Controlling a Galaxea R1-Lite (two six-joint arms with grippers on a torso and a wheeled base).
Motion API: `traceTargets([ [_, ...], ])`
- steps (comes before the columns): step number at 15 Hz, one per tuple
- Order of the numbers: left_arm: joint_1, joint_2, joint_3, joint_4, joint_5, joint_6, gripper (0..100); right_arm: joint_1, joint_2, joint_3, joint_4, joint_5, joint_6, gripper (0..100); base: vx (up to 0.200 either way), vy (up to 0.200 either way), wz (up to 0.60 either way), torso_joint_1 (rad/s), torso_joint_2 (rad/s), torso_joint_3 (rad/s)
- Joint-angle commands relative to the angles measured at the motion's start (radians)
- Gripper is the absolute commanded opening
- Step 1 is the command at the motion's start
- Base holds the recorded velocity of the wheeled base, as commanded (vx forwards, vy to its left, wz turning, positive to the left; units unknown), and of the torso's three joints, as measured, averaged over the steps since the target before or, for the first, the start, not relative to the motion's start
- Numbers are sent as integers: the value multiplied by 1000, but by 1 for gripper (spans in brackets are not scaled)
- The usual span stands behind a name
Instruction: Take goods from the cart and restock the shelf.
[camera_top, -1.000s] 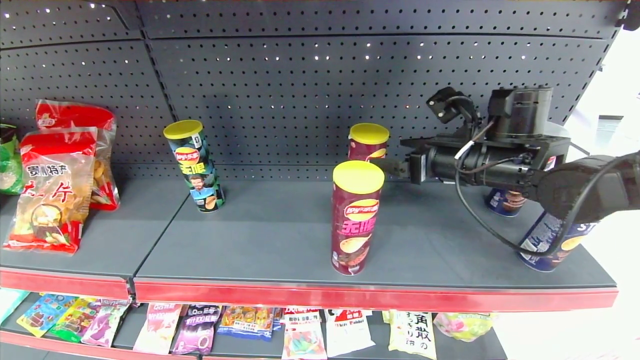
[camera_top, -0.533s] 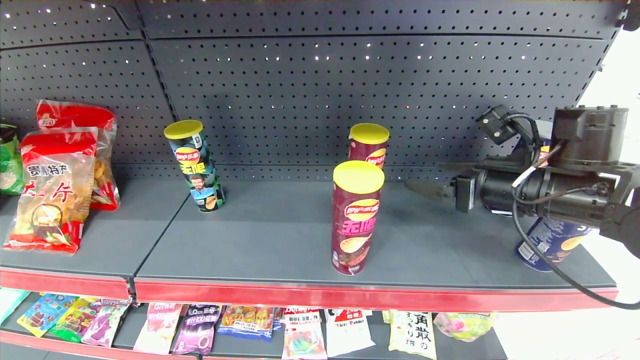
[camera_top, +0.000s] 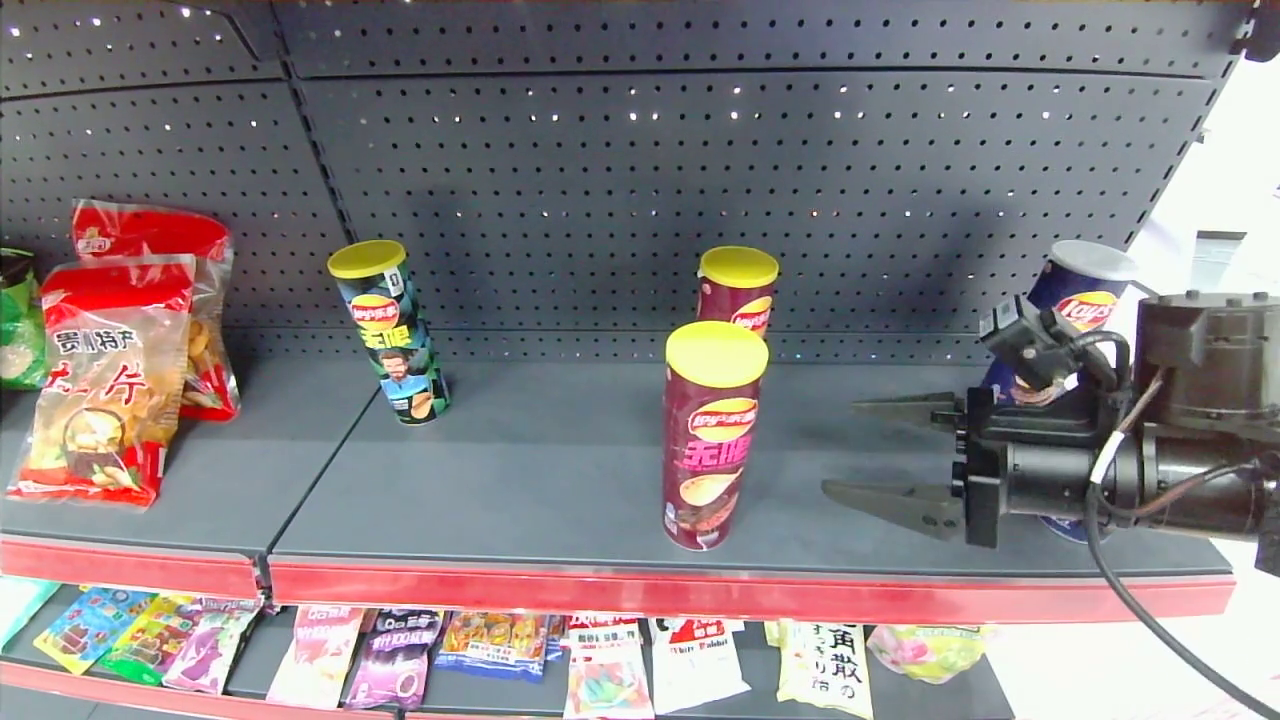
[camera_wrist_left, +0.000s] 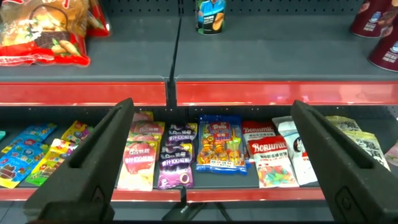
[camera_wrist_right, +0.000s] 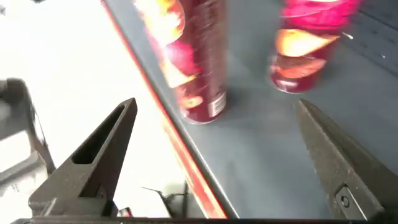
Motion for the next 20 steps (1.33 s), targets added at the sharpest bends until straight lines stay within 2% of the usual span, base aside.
traceTargets([
  [1, 0, 1, -2, 0, -1, 0, 100, 0, 71, 18, -13, 16, -48, 100, 0, 0, 0, 0, 0, 0],
  [5, 0, 1, -2, 0, -1, 0, 100, 22, 170, -25, -73, 17, -57, 100, 0, 0, 0, 0, 0, 0],
  [14, 0, 1, 0, 0, 1, 0, 100, 60, 247, -86, -77, 17, -25, 100, 0, 0, 0, 0, 0, 0],
  [17, 0, 1, 0, 0, -1, 0, 100, 74, 315, -143, -96, 17, -26, 100, 0, 0, 0, 0, 0, 0],
  [20, 0, 1, 0, 0, -1, 0, 100, 88, 353, -169, -152, 17, -25, 100, 0, 0, 0, 0, 0, 0],
])
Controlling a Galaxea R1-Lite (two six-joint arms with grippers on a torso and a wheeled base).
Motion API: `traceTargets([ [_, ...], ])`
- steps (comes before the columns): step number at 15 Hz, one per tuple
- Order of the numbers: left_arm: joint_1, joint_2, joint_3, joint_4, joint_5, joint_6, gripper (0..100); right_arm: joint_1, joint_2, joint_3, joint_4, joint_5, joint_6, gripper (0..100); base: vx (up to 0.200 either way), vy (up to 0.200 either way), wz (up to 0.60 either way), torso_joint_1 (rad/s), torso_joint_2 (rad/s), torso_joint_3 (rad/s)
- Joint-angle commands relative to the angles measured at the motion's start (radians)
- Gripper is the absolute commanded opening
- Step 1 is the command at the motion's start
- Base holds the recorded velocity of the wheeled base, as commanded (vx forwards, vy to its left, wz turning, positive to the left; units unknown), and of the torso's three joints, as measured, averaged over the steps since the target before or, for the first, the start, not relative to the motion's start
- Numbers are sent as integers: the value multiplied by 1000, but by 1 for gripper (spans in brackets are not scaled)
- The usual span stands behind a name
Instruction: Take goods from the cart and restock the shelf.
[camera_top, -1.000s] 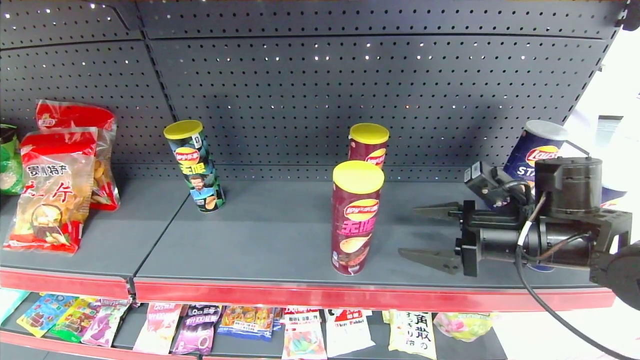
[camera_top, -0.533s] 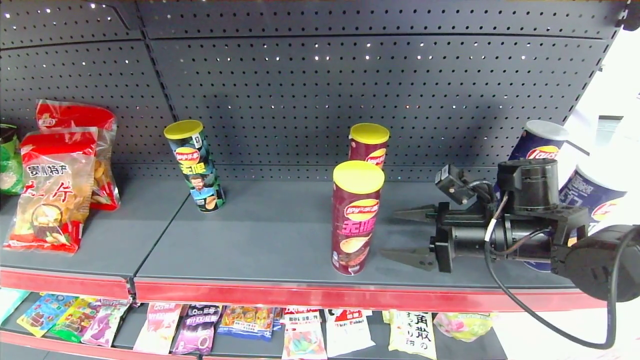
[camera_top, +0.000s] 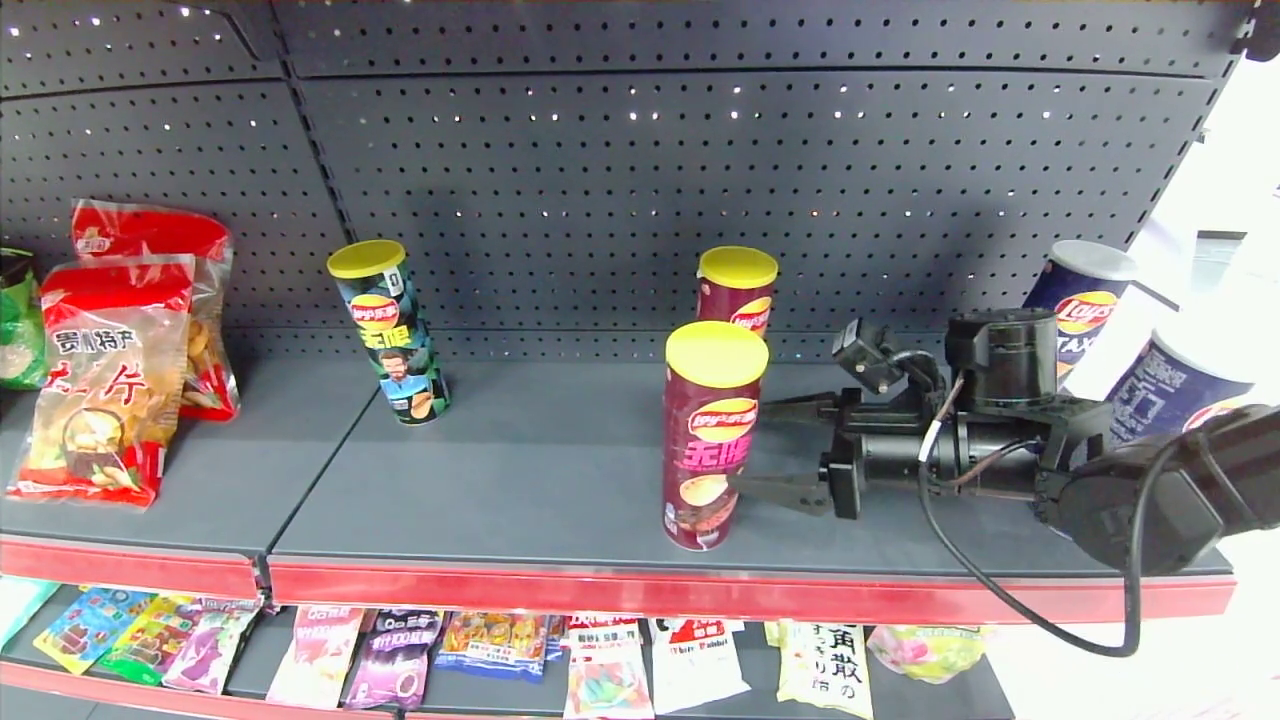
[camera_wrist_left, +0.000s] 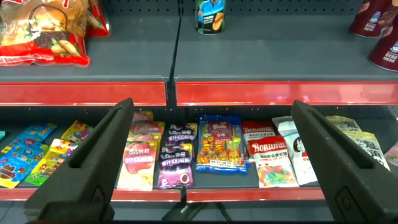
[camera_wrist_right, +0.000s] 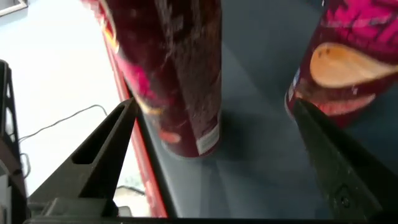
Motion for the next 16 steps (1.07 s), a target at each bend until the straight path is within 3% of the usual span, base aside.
traceTargets([
  [1, 0, 1, -2, 0, 0, 0, 100, 17, 39, -5, -13, 0, 0, 100, 0, 0, 0, 0, 0, 0],
  [14, 0, 1, 0, 0, 0, 0, 100, 73, 64, -48, -18, 17, -2, 100, 0, 0, 0, 0, 0, 0],
  [15, 0, 1, 0, 0, 0, 0, 100, 73, 67, -48, -27, 17, -2, 0, 0, 0, 0, 0, 0, 0],
  [16, 0, 1, 0, 0, 0, 0, 100, 75, 73, -46, -38, 15, 0, 0, 0, 0, 0, 0, 0, 0],
])
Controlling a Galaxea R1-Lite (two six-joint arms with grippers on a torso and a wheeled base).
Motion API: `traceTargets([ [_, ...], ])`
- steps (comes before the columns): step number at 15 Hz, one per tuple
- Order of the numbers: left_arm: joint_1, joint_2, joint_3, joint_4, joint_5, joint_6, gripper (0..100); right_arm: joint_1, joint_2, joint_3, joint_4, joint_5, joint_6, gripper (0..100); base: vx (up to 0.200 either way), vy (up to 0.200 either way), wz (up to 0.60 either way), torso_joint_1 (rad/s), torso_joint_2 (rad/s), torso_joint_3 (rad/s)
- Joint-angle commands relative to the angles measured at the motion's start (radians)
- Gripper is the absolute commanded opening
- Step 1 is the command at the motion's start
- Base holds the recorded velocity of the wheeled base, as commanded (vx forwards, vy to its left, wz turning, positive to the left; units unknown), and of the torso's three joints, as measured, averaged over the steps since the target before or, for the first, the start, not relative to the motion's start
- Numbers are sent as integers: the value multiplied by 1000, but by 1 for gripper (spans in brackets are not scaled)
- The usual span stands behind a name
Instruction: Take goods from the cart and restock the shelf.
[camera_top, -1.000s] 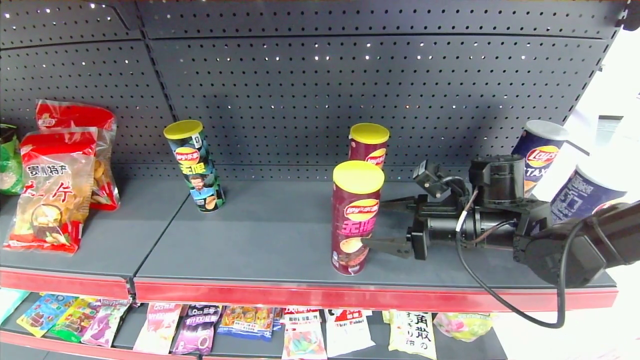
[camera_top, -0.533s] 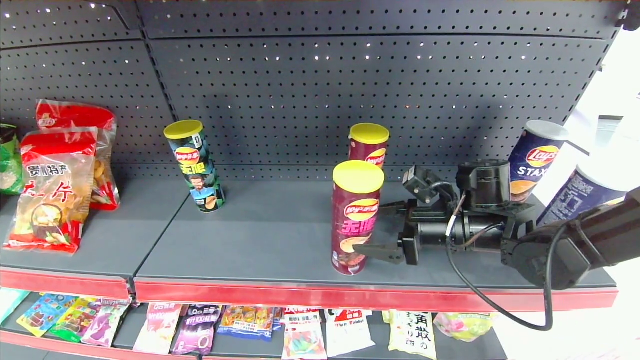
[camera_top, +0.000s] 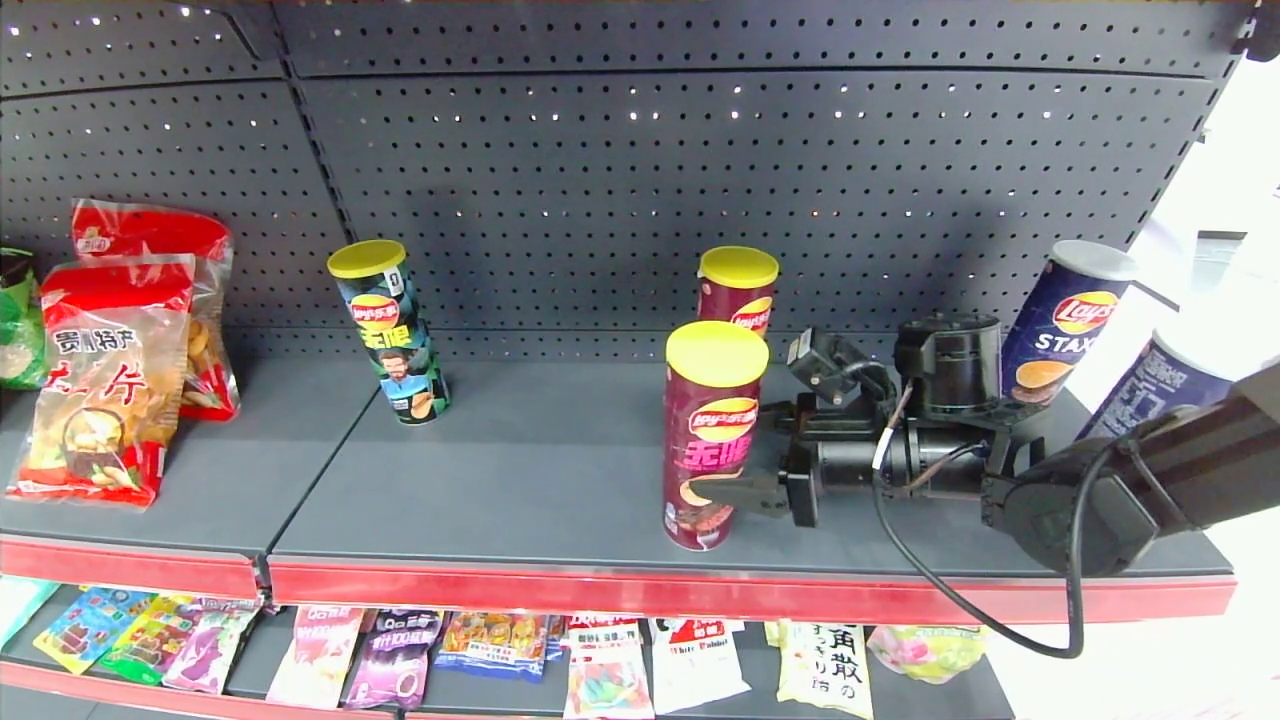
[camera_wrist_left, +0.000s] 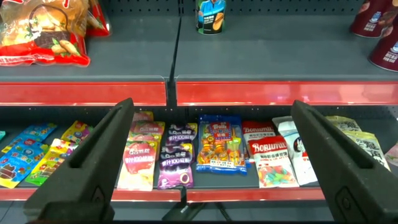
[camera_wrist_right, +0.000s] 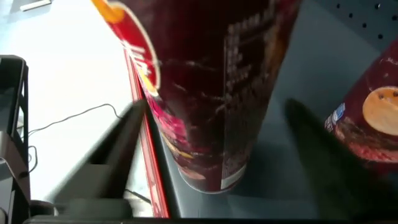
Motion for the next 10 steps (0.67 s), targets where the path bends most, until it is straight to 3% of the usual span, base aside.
traceTargets([
  [1, 0, 1, 0, 0, 0, 0, 100, 2, 6, 3, -1, -1, 0, 0, 0, 0, 0, 0, 0, 0],
  [10, 0, -1, 0, 0, 0, 0, 100, -9, -53, 64, -1, 1, -1, 0, 0, 0, 0, 0, 0, 0],
])
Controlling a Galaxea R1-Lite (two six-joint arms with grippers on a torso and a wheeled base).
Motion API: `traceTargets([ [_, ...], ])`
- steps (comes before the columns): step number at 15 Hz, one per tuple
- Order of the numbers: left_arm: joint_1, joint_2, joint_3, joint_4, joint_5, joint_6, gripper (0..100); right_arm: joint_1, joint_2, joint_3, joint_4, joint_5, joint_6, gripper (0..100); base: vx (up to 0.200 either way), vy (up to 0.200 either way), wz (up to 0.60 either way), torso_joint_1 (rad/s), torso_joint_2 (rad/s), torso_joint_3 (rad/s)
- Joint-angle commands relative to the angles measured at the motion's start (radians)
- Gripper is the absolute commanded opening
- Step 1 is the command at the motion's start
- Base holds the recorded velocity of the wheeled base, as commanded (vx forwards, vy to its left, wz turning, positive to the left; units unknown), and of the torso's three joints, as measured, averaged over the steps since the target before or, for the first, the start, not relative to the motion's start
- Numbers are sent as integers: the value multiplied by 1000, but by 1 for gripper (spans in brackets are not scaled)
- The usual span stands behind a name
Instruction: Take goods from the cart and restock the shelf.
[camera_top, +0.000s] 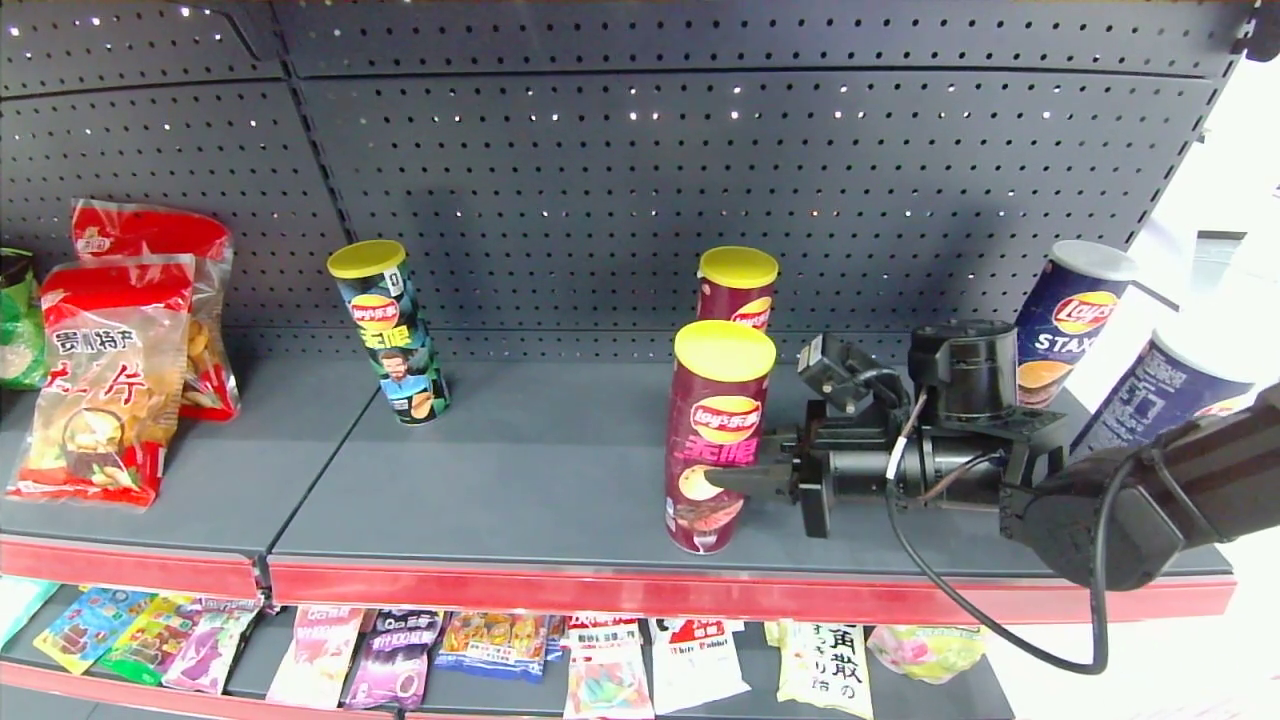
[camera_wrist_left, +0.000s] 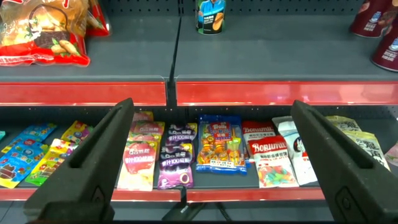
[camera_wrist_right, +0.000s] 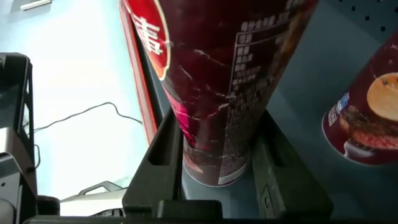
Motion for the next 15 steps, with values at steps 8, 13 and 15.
traceTargets([
  [8, 0, 1, -2, 0, -1, 0, 100, -27, -46, 49, -1, 3, -3, 0, 0, 0, 0, 0, 0, 0],
  [13, 0, -1, 0, 0, 1, 0, 100, -24, -38, 46, -2, 3, -6, 100, 0, 0, 0, 0, 0, 0],
  [15, 0, 1, 0, 0, -1, 0, 100, -25, -39, 43, -2, 2, -3, 100, 0, 0, 0, 0, 0, 0],
])
